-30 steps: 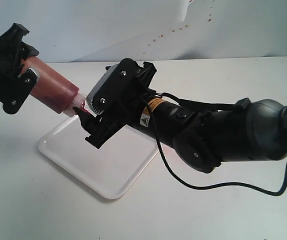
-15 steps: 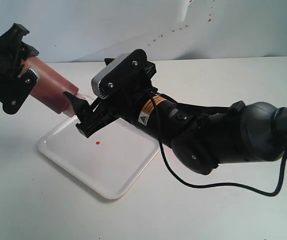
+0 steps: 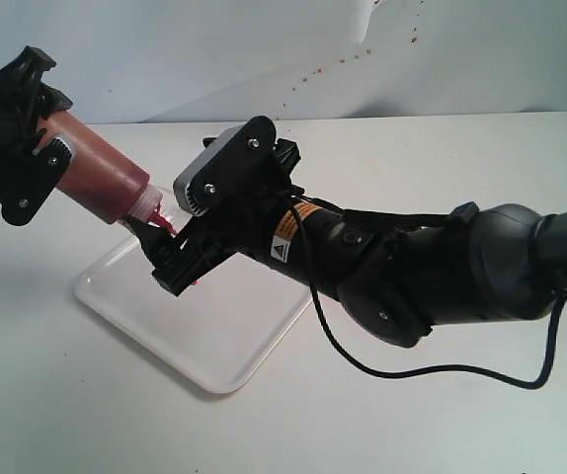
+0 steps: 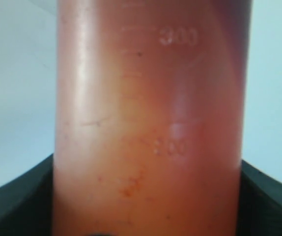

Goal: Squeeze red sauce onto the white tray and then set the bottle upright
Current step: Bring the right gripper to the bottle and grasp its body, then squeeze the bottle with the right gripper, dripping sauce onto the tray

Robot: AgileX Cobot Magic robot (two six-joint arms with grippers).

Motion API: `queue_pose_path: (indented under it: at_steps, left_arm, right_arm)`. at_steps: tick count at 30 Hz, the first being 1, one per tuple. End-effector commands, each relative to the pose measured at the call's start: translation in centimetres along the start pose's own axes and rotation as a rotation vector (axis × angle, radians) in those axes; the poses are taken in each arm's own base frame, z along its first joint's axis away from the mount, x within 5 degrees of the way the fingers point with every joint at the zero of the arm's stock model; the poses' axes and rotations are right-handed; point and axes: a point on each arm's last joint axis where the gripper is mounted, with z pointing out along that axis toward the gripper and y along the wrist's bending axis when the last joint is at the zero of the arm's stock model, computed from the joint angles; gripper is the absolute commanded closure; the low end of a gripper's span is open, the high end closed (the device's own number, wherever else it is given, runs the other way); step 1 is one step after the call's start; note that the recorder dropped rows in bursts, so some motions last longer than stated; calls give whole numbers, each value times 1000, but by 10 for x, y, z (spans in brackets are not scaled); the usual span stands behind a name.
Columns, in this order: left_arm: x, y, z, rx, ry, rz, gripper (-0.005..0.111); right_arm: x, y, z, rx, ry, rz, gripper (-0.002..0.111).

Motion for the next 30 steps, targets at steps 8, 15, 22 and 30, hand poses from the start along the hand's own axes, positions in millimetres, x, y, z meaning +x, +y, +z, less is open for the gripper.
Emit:
queue_pose_path:
  at_steps: [8, 15, 22, 30]
  left_arm:
    - [3, 7, -4, -25, 13, -26, 107]
    - [3, 7, -4, -25, 13, -26, 107]
    - [3, 7, -4, -23, 12, -26, 107]
    - [3, 7, -4, -23, 12, -24, 107]
  right_arm:
    - [0, -4, 37, -4, 97, 50, 3]
    - [-8, -5, 66, -26, 132, -5, 3]
    - [-14, 13, 85, -67, 142, -37, 3]
    - [-9, 23, 99, -89, 126, -57, 3]
